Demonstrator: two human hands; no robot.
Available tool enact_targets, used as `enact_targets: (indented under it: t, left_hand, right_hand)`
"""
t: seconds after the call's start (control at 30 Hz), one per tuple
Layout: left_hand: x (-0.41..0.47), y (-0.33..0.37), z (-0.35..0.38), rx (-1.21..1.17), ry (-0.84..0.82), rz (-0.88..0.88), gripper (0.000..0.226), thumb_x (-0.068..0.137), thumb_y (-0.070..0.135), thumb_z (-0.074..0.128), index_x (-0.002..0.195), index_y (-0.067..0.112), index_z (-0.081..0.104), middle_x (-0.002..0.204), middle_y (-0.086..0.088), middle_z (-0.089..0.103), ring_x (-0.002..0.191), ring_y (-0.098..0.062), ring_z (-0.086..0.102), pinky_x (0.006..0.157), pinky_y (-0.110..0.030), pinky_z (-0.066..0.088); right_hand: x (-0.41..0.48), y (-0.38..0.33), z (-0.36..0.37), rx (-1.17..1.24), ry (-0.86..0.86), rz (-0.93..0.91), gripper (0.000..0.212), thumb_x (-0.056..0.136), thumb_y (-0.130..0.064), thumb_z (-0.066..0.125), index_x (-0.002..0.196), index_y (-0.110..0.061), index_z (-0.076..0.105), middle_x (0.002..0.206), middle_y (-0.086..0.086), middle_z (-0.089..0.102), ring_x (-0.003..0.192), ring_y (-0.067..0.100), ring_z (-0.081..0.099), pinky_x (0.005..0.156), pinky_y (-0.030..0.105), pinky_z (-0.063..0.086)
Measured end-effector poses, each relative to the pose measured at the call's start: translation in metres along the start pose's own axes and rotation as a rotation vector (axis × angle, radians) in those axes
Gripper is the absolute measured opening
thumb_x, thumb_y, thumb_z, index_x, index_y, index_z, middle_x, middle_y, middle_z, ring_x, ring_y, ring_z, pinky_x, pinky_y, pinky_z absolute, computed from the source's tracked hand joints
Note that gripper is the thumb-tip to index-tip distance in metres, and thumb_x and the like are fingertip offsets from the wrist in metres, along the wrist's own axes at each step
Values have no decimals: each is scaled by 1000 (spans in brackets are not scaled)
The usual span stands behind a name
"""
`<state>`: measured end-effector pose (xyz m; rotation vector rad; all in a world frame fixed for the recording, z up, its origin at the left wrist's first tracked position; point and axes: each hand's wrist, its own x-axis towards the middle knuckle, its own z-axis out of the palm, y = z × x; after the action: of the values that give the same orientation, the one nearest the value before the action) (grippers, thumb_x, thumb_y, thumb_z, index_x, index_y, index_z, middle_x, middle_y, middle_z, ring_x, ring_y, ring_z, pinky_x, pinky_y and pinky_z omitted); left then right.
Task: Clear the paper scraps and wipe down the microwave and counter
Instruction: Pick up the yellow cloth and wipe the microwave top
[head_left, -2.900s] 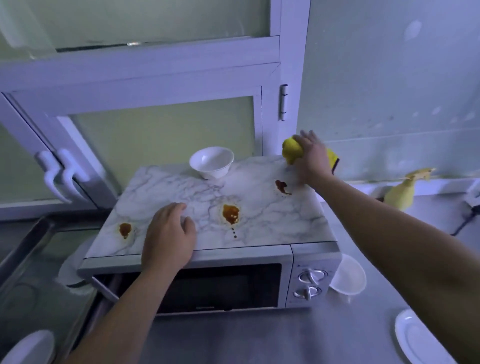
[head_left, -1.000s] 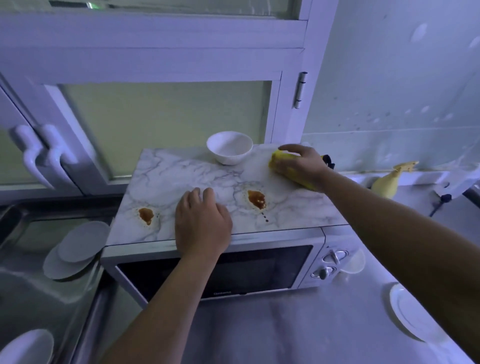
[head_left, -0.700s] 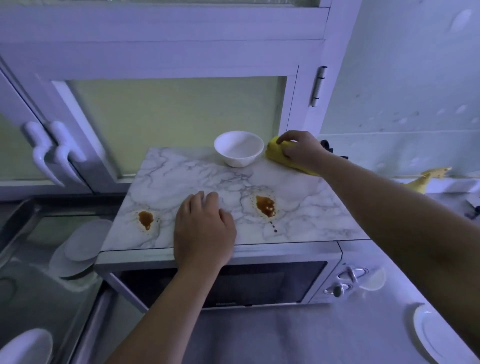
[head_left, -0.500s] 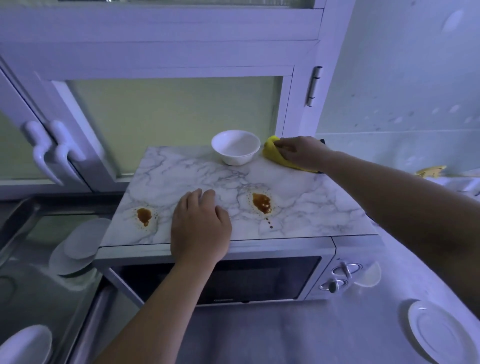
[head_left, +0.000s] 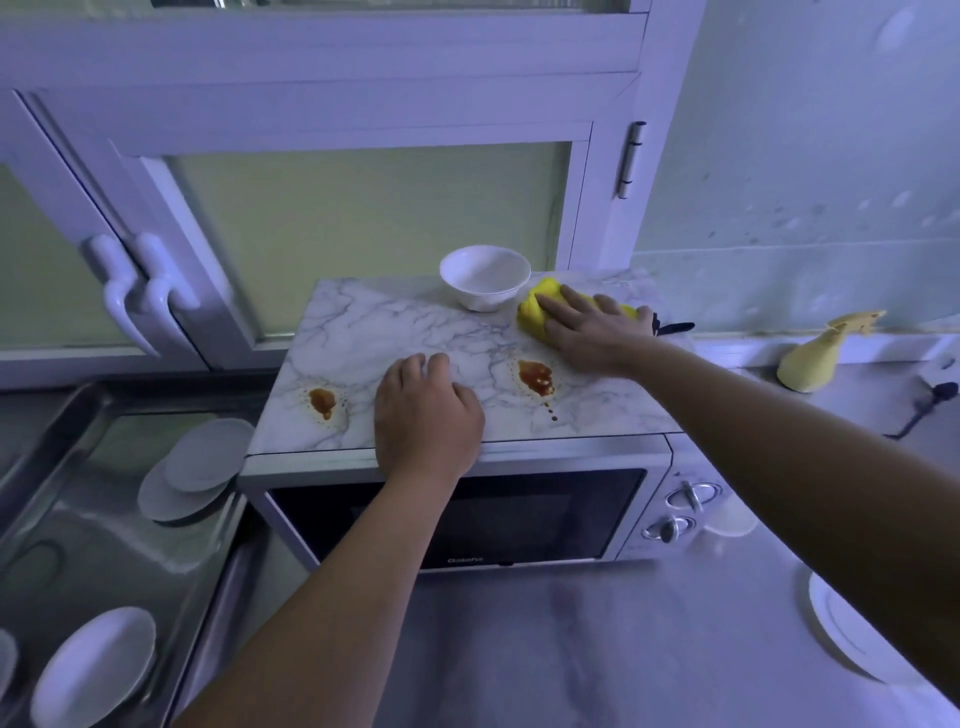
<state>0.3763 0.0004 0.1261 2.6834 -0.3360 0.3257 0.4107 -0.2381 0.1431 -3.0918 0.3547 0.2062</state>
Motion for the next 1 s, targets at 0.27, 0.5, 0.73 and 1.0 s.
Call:
enact_targets:
  t: [0.27, 0.5, 0.73, 1.0]
  left_hand:
    - [-2, 0, -7, -32, -20, 12, 38, 94, 20, 40, 127, 9, 56, 128, -9, 56, 123, -27, 44, 106, -39, 37]
    - [-3, -3, -10, -54, -43, 26, 38, 94, 20, 43, 128, 11, 56, 132, -10, 54, 126, -28, 41, 108, -37, 32]
    - [-3, -3, -9, -55, -38, 26, 37, 93, 19, 43, 127, 12, 56, 131, -9, 55, 125, -28, 42, 108, -37, 33]
    - [-1, -5, 0, -75, -10, 14, 40, 95, 16, 38, 131, 15, 54, 134, -3, 53, 129, -23, 39, 110, -35, 32]
  right_hand:
    - [-72, -33, 2, 172, -76, -93, 64, 77, -85, 5, 139, -71, -1, 164, -25, -1, 153, 20, 6, 109, 66, 5]
    - [-120, -38, 18, 16, 21, -128, 51, 93, -73, 8, 138, -70, -14, 164, -24, -9, 154, 20, 6, 110, 61, 12]
    - [-103, -42, 16, 20, 39, -30, 56, 90, -79, 9, 142, -68, -9, 166, -22, -3, 153, 23, 10, 109, 63, 19]
    - [-38, -2, -3, 102, 6, 15, 77, 74, -93, 12, 145, -66, 2, 166, -21, 6, 154, 15, 12, 116, 60, 18]
